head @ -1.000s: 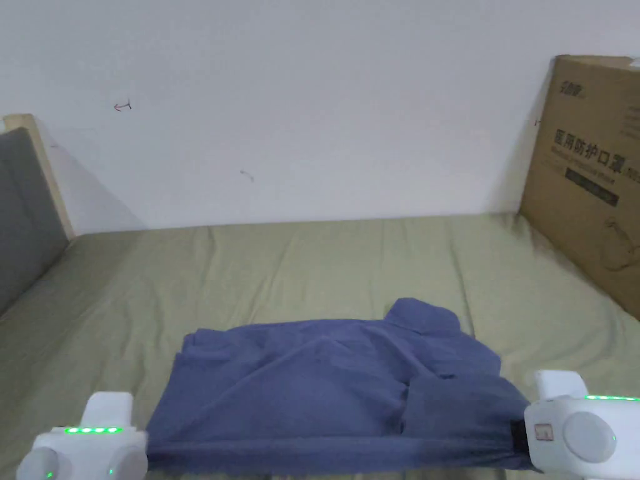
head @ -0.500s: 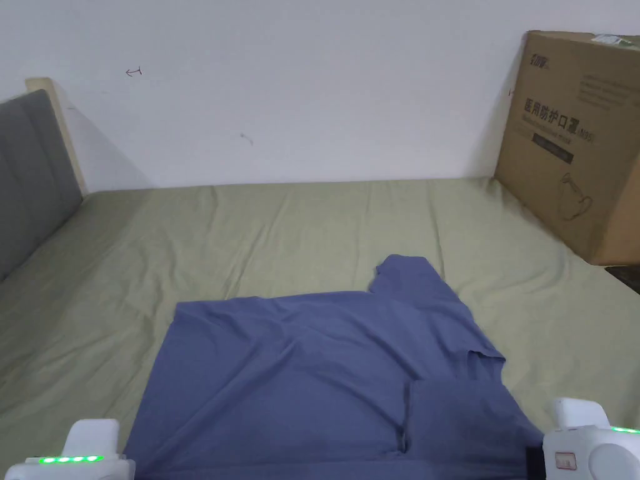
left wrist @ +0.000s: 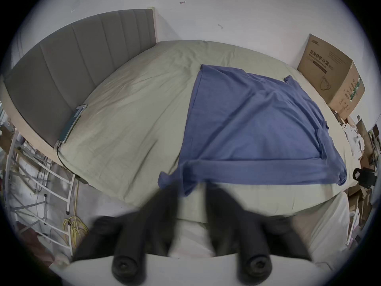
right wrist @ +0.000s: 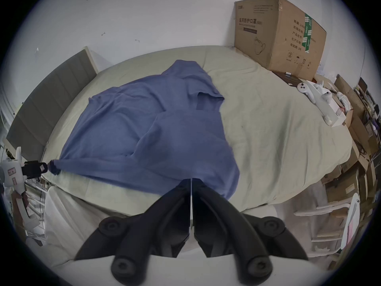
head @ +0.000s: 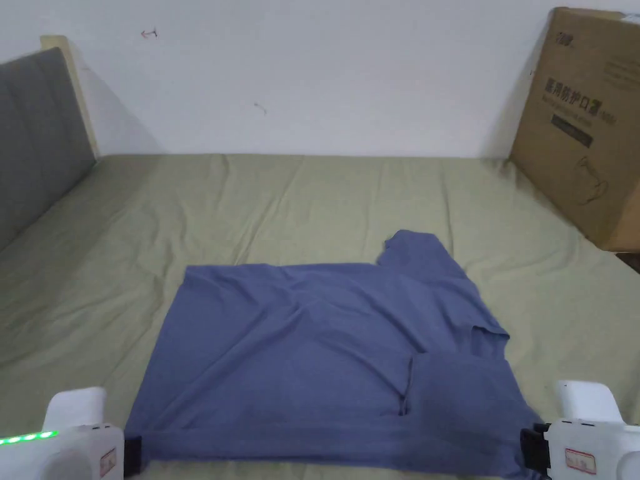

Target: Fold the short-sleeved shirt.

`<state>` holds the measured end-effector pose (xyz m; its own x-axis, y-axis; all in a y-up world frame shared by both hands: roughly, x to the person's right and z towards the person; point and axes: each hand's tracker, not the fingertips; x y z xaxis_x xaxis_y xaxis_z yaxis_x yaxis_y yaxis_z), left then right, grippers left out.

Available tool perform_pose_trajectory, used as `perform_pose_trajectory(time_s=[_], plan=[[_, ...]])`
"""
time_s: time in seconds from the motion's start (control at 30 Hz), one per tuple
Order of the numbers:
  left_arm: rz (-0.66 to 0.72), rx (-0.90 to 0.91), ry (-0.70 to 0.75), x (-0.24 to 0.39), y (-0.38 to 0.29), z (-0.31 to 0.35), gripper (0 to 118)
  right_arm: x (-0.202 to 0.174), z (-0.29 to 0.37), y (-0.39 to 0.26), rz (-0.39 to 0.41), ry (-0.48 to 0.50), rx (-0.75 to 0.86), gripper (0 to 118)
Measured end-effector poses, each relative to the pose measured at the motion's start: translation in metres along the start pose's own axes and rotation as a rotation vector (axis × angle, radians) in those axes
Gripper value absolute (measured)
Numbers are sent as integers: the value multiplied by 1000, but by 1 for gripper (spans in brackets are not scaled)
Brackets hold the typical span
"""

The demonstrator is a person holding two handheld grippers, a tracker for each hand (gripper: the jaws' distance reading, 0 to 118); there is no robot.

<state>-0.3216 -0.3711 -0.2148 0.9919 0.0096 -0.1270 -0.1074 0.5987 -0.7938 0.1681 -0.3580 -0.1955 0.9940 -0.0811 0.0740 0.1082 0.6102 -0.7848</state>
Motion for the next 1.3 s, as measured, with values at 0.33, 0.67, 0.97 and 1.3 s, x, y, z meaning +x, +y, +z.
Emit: perform_pose_trajectory(time_s=[0.33,0.67,0.97,1.3], plan=[[-3,-10,25,-3,-2,-15,67,-27,-24,-7,20,40,-64,0],[-5,-110,9,-1,24,-70,50,5,-28,-15,-99,34,-96,0],[8,-121,-17,0,16,-71,4,29,-23,-14,-131,18,-87,3],[-35,-111,-13,5,22,-58,4,49,-79,12,-48,22,-153,61]])
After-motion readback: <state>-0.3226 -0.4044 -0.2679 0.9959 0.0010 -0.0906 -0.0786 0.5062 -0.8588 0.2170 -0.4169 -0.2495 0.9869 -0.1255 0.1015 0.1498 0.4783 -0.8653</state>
